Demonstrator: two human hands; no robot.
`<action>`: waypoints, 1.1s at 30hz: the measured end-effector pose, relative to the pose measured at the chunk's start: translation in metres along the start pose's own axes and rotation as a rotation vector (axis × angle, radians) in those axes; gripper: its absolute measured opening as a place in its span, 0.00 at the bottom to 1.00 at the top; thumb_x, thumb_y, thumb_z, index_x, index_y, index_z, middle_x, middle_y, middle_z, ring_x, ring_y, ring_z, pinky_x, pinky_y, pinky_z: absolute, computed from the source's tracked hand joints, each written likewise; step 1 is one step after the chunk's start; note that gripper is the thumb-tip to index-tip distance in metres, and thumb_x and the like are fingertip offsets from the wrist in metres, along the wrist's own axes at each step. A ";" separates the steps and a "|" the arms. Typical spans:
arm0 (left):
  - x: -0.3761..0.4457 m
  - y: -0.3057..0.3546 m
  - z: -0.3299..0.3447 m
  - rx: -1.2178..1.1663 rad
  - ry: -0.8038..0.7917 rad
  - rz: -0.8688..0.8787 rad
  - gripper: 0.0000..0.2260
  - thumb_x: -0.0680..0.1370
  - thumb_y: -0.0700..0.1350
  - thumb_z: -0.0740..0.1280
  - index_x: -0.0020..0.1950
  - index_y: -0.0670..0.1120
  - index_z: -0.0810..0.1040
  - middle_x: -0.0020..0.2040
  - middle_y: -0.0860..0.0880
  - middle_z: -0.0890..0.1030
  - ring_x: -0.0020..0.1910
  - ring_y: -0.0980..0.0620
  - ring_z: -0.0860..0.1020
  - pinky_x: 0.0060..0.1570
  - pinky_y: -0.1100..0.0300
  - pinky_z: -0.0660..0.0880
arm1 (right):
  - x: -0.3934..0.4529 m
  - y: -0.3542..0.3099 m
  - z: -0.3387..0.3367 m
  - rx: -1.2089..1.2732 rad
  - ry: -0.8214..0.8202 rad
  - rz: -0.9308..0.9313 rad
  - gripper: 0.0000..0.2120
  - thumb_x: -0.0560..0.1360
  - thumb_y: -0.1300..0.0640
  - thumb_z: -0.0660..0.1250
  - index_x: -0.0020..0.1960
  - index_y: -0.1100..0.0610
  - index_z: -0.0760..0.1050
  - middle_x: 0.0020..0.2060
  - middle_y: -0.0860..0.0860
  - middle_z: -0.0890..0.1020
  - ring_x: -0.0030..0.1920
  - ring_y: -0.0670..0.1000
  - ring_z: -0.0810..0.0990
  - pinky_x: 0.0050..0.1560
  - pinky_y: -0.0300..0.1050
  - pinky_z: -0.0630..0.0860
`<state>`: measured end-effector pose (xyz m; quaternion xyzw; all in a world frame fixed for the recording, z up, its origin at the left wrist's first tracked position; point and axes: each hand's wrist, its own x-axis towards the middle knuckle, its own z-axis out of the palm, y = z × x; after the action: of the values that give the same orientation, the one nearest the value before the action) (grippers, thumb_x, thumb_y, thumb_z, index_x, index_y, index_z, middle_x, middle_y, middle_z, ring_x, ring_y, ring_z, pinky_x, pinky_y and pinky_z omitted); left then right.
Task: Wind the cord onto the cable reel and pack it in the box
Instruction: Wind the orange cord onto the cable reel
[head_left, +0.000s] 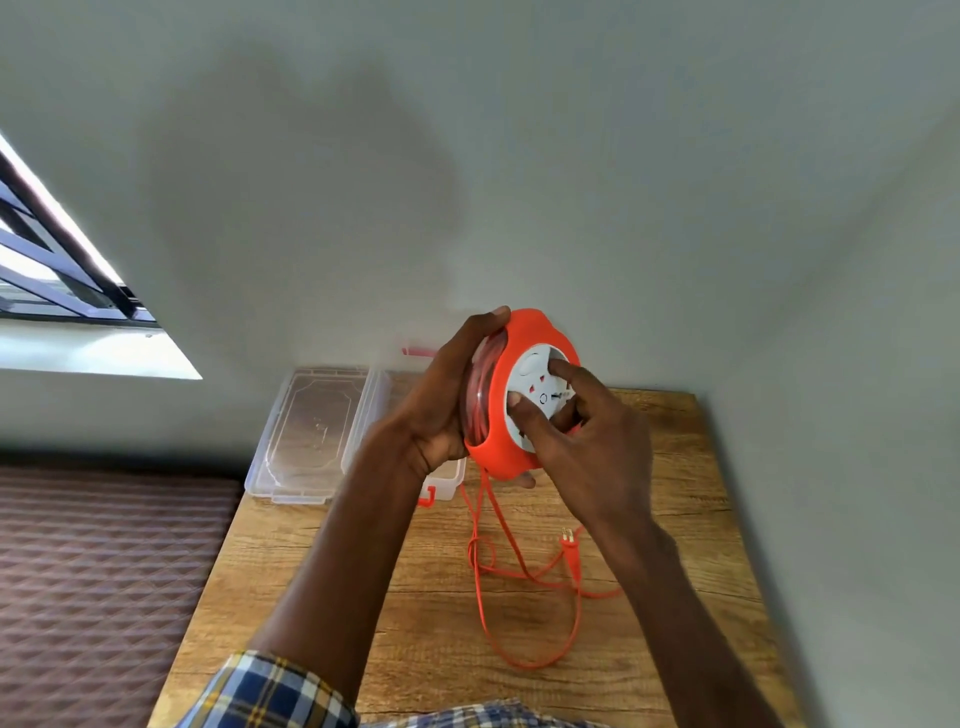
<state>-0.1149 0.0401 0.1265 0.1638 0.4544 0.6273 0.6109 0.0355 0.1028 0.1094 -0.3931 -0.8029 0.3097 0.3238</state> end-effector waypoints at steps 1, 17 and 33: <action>-0.001 0.000 -0.001 -0.003 -0.004 -0.006 0.26 0.79 0.65 0.62 0.60 0.47 0.87 0.58 0.40 0.86 0.52 0.40 0.86 0.54 0.44 0.83 | 0.001 0.000 -0.003 -0.068 -0.009 -0.046 0.30 0.72 0.30 0.68 0.69 0.44 0.76 0.41 0.42 0.86 0.41 0.43 0.83 0.42 0.44 0.82; -0.004 -0.003 -0.019 -0.058 -0.020 -0.056 0.28 0.77 0.68 0.61 0.57 0.50 0.89 0.58 0.42 0.87 0.52 0.41 0.86 0.60 0.37 0.78 | 0.013 0.019 -0.019 -0.150 -0.402 -0.410 0.30 0.77 0.66 0.70 0.68 0.36 0.76 0.76 0.45 0.67 0.70 0.49 0.68 0.61 0.44 0.76; -0.001 -0.003 -0.008 -0.010 0.045 0.006 0.26 0.82 0.65 0.59 0.57 0.48 0.89 0.56 0.41 0.87 0.51 0.41 0.86 0.56 0.44 0.82 | 0.002 -0.003 -0.002 0.133 -0.082 0.131 0.32 0.70 0.31 0.71 0.70 0.42 0.76 0.58 0.44 0.86 0.50 0.41 0.85 0.46 0.38 0.84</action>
<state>-0.1187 0.0355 0.1203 0.1478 0.4642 0.6352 0.5993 0.0346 0.1038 0.1131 -0.4095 -0.7657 0.3987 0.2951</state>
